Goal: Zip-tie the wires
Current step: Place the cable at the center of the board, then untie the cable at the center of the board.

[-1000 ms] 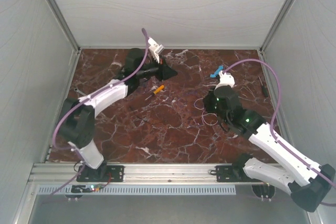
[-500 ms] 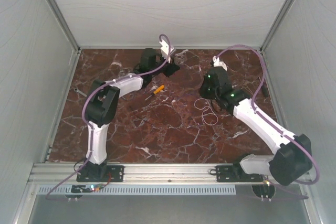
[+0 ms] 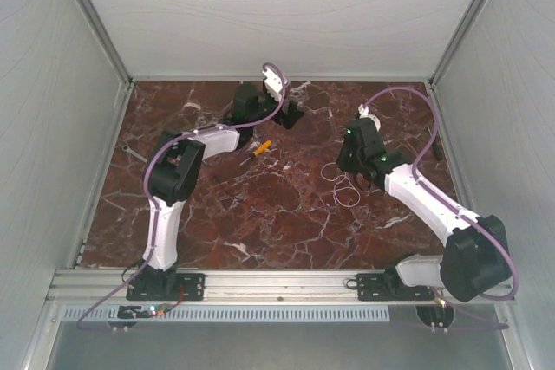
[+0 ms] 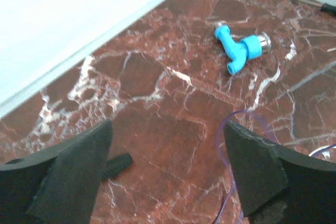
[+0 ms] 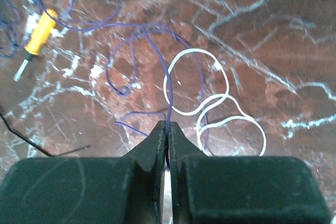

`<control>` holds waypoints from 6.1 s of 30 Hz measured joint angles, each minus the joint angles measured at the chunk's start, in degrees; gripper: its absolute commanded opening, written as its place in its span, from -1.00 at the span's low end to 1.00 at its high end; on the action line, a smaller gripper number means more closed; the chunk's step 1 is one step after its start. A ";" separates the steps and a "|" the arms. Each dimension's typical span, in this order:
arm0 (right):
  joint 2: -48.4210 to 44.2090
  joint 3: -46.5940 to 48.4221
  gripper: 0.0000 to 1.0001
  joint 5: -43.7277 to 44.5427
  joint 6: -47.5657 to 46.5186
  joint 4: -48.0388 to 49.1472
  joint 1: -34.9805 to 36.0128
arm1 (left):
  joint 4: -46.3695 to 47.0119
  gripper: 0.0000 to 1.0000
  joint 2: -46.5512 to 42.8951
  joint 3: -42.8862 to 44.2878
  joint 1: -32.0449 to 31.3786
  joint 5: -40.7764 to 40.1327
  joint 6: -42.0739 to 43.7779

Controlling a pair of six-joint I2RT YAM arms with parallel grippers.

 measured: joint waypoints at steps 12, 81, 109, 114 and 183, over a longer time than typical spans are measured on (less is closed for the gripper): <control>-4.02 -3.21 -1.00 0.22 1.95 -3.67 -0.55 | -5.51 0.99 -3.21 -5.97 -0.28 -2.14 -4.61; -18.18 -13.40 0.96 1.18 3.80 -12.55 -0.59 | -18.69 0.90 -35.50 -29.27 -3.87 -8.11 -21.09; -13.25 -10.62 0.94 -6.86 -0.70 0.57 -0.59 | -42.88 0.31 -41.59 -37.38 9.33 -37.16 -31.45; -12.46 -11.23 0.94 -8.20 -1.16 1.60 -0.59 | -41.59 0.14 -33.18 -32.65 10.23 -37.29 -31.08; -11.08 -14.10 0.94 -11.15 -2.36 5.09 -2.47 | -36.70 -1.00 -33.62 -20.94 10.25 -42.34 -31.63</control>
